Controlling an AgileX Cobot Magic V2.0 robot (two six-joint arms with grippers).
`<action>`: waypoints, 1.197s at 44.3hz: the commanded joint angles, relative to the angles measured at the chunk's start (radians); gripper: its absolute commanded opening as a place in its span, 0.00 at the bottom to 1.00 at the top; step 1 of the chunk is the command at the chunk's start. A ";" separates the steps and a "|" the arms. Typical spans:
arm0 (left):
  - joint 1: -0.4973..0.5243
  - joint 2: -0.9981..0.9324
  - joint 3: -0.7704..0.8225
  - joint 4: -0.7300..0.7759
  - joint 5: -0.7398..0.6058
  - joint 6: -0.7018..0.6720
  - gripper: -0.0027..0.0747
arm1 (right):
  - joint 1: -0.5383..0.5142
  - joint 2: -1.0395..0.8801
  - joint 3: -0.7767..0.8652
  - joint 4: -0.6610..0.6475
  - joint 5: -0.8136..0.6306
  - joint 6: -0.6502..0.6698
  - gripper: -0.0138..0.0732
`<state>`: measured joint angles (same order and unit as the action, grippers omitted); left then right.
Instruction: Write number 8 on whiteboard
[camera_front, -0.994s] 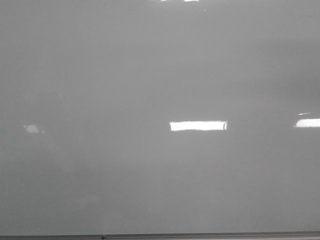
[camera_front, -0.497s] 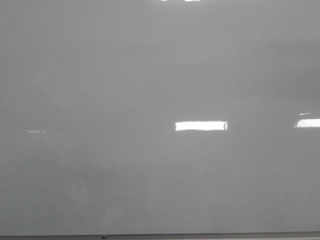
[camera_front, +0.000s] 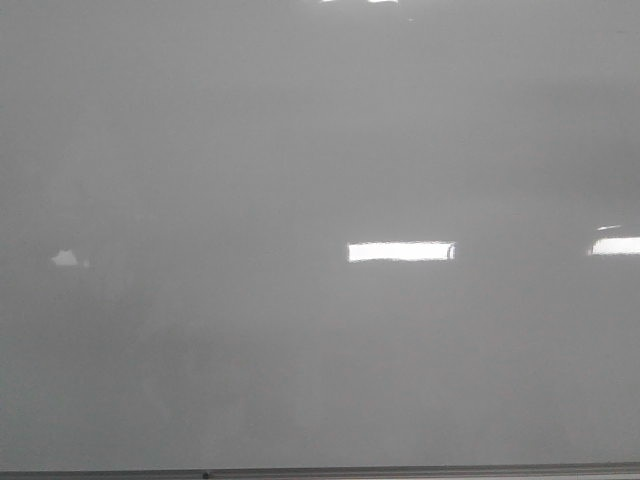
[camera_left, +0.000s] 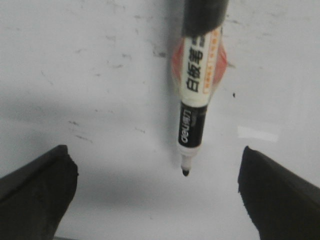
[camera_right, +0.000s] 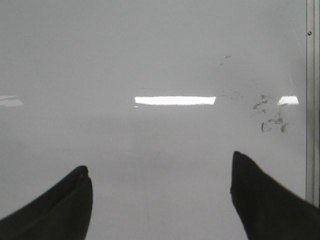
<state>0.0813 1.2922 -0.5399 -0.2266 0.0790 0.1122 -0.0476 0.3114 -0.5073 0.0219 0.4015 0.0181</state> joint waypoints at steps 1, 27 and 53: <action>-0.027 0.022 -0.030 0.008 -0.138 0.010 0.84 | 0.001 0.016 -0.034 -0.005 -0.076 -0.003 0.84; -0.075 0.127 -0.030 0.015 -0.283 0.010 0.24 | 0.004 0.016 -0.034 -0.005 -0.073 -0.003 0.84; -0.219 -0.063 -0.208 0.005 0.324 0.132 0.09 | 0.029 0.134 -0.096 -0.001 0.066 -0.004 0.84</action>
<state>-0.0616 1.2991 -0.7042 -0.2088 0.3891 0.1895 -0.0350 0.3818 -0.5424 0.0219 0.4889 0.0181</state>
